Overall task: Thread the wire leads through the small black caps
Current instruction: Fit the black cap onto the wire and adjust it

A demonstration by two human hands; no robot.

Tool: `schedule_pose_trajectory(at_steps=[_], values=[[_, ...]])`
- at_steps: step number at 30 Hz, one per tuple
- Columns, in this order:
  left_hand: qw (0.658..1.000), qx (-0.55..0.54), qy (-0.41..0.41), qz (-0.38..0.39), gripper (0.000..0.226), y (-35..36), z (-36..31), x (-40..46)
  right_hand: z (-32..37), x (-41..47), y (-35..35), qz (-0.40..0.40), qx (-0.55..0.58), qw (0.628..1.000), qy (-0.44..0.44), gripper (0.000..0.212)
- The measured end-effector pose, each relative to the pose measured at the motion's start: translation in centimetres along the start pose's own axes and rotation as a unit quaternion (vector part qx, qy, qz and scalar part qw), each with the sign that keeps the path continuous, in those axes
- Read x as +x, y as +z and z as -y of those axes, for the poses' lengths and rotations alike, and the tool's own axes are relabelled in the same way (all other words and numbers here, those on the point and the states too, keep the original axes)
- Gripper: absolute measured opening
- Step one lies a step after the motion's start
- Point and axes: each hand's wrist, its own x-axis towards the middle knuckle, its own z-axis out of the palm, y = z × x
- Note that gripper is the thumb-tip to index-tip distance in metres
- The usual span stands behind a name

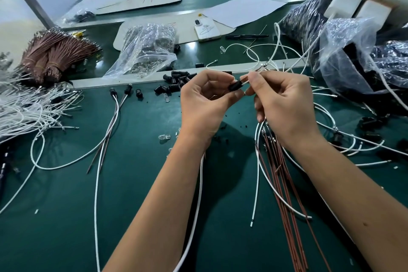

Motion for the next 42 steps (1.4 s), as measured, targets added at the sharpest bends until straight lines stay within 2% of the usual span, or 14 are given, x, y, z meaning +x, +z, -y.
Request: schedule_pose_trajectory(at_steps=[7, 10, 12, 15, 19, 22, 27, 32, 35, 38, 42], values=[[1.000, 0.012, 0.009, -0.004, 0.030, 0.3, -0.2, -0.2, -0.1, -0.3, 0.2, 0.049, -0.024, 0.998, -0.005, 0.018], [1.000, 0.016, 0.000, -0.004, 0.031, 0.1, -0.2, -0.2, 0.1, -0.1, 0.1, 0.034, 0.049, 0.998, 0.029, 0.017], [1.000, 0.025, -0.001, 0.011, 0.031, 0.2, -0.2, -0.2, 0.2, 0.3, -0.2, 0.007, 0.104, 0.994, 0.037, 0.018], [0.998, 0.030, -0.016, 0.054, 0.028, 0.2, -0.1, -0.3, 0.1, 0.5, -0.5, -0.002, 0.096, 0.995, 0.019, 0.020], [0.990, -0.019, -0.080, 0.118, 0.012, -0.2, -0.4, -0.3, 0.0, 0.6, -0.7, 0.005, 0.086, 0.996, 0.019, 0.018], [0.986, -0.032, -0.095, 0.129, 0.012, -0.3, -0.5, -0.3, 0.0, 0.7, -0.9, 0.010, 0.099, 0.995, 0.029, 0.014], [0.992, -0.037, -0.090, 0.079, 0.020, 0.3, -0.2, -0.5, 0.0, 0.2, -0.4, 0.031, 0.071, 0.996, 0.044, 0.014], [0.994, -0.073, -0.082, 0.029, 0.018, 0.4, -0.4, -0.3, 0.2, 0.3, -0.4, 0.028, 0.043, 0.997, 0.060, 0.012], [0.988, -0.108, -0.107, -0.006, 0.018, 0.4, -0.5, -0.2, 0.0, 0.2, -0.3, 0.048, 0.039, 0.996, 0.071, 0.015], [0.978, -0.150, -0.142, -0.039, 0.017, 0.3, -0.6, 0.1, -0.1, 0.0, -0.4, 0.084, -0.015, 0.994, 0.063, 0.014], [0.969, -0.169, -0.178, -0.031, 0.016, 0.3, -0.6, 0.1, -0.5, -0.3, 0.0, 0.098, -0.034, 0.994, 0.046, 0.010]])
